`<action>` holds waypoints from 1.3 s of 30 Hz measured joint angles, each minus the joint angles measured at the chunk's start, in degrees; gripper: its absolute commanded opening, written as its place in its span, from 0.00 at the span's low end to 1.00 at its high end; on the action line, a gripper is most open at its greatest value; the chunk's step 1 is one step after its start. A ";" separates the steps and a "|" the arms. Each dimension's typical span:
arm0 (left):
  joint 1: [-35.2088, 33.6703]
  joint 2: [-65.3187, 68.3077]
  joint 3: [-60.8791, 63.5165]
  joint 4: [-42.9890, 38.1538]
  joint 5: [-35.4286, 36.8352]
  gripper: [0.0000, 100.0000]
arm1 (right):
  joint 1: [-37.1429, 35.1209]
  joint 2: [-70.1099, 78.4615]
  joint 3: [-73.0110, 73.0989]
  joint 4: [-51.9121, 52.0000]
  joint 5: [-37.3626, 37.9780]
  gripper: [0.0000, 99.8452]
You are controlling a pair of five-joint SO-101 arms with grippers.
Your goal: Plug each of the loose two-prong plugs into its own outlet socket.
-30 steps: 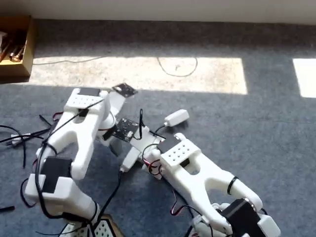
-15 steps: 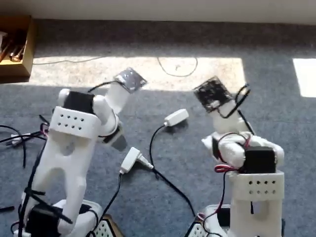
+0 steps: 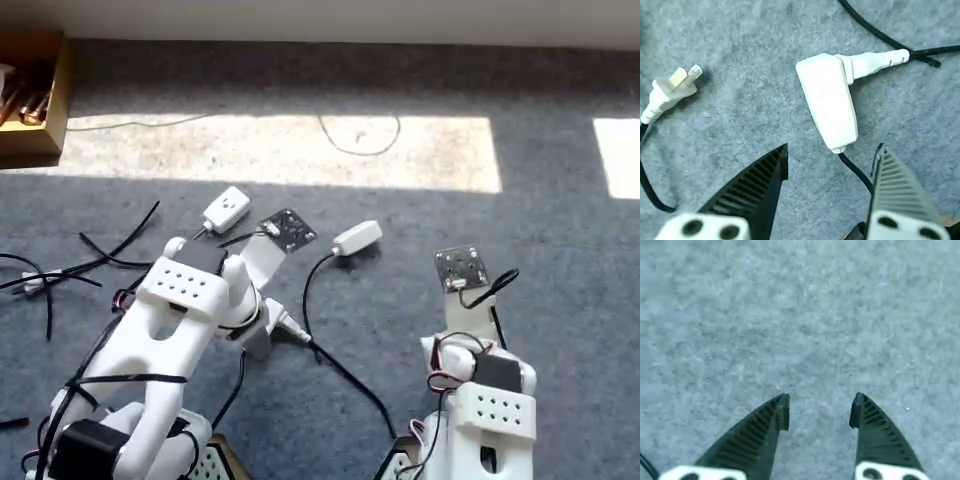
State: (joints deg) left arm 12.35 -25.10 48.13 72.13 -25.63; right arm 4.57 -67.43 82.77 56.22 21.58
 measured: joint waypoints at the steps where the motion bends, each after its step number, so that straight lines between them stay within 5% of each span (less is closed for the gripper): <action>1: 0.35 0.00 0.44 -1.32 0.18 0.28 | -0.09 -0.70 0.79 -0.18 0.00 0.20; 8: 2.64 3.16 2.02 -7.65 2.81 0.27 | -0.09 -6.33 5.98 -0.53 -0.18 0.20; 15: 3.43 14.42 1.67 -11.60 2.99 0.00 | -0.09 -13.19 9.49 -0.53 -0.18 0.20; 21: -1.41 15.21 -4.75 -7.91 0.26 0.00 | -0.09 -15.38 10.11 -0.53 -0.18 0.20; 28: -23.74 16.09 -24.26 3.25 -4.22 0.00 | -0.09 -15.74 10.11 -0.53 -0.18 0.20; 34: -51.43 20.66 -41.05 4.75 -14.07 0.00 | -0.18 -15.74 10.11 -0.53 -0.18 0.20; 39: -68.13 32.09 -52.57 4.40 -19.87 0.00 | -1.23 -15.74 10.11 -0.53 -0.18 0.20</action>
State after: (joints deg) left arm -55.78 6.99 -4.44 76.53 -45.49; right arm 3.34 -83.16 92.88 55.69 21.41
